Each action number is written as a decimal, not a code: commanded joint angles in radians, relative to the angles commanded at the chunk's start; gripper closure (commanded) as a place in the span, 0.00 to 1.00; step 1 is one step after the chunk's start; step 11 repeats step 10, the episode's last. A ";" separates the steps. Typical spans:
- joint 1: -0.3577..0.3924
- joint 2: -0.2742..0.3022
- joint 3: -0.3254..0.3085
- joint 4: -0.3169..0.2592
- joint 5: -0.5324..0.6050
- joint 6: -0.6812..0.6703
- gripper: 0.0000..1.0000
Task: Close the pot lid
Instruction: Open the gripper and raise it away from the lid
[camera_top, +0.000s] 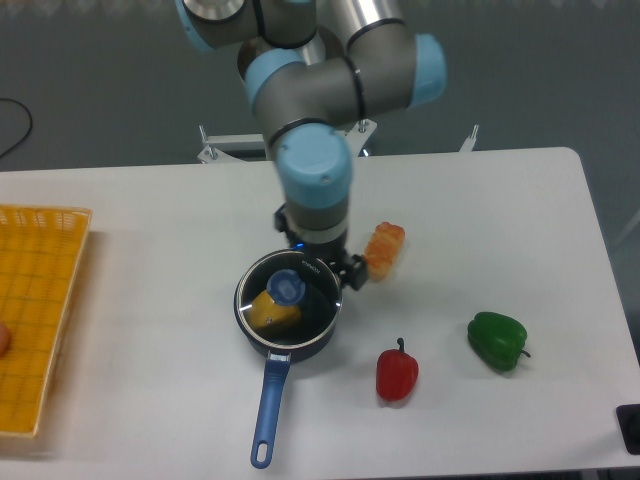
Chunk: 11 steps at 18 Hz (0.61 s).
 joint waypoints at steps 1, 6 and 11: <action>0.035 0.002 0.000 0.002 0.000 0.044 0.00; 0.192 0.002 0.002 0.012 0.012 0.258 0.00; 0.281 0.000 0.008 0.014 0.012 0.397 0.00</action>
